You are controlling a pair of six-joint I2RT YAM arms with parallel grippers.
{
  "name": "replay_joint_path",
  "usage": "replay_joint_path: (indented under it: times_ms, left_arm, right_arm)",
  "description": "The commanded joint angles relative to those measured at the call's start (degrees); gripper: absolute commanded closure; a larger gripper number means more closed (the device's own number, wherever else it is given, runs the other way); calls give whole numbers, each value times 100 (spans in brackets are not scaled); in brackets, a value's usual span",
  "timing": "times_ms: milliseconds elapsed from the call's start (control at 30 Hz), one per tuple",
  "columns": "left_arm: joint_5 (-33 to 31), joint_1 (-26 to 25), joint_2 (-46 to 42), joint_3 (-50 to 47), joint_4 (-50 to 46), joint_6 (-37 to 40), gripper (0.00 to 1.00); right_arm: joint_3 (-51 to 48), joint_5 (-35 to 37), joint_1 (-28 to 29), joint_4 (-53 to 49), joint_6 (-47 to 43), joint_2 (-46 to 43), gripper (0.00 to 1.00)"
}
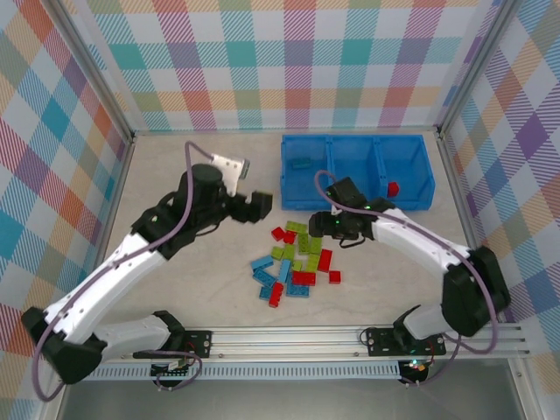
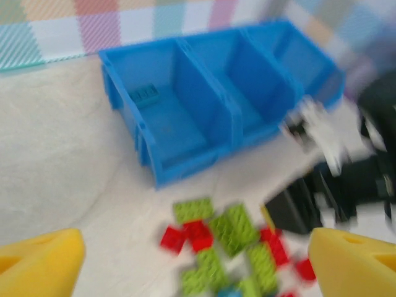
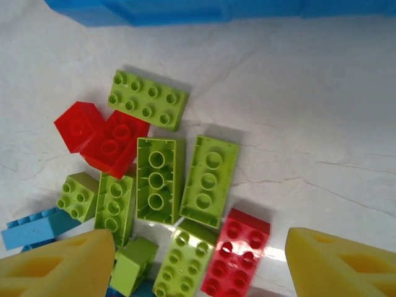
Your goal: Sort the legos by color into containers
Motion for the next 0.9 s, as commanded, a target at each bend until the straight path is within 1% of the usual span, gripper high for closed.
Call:
replay_joint_path:
  times_ms: [0,67,100,133,200,300,367,533,800,867]
  left_arm:
    - [1282,-40,-401,-590,-819,1756,0]
    - [1747,-53,-662,-842,-1138,2211,0]
    - [1901,-57,-755,-968,-1263,2417,0]
    - [1911,-66,-858,-1090,-1318,2551,0]
    - [1680,-66,-969,-1288,-1283,2661,0]
    - [1403,-66,-1017,-1429,-1119,2749,0]
    - [1344,-65,-966,-1406,-1124,2840,0]
    - [993,-59,-902,-1584,-1070,2989,0]
    - [909,-57,-998,-1638,-1035,2942,0]
    - [881,-53,-1034,-1682,-1011,2937,0]
  right_arm:
    - [351,-270,198,120,66,520,32]
    - [452,-342,247,212,52,871,39]
    - [501,-367,270,236,52,1028,42]
    - [566,-384,285,255,53,1196,47]
    - [685,-364,335,224,44,1444,51]
    - [837,-282,432,122,-2,1689,52]
    - [893,-227,502,82,-31,1795,58]
    - [949,-75,632,1,-42,1968,57]
    - [1252,301,816,-387,-186,2387,54]
    - [1346,424,869,-511,-223,2515,55]
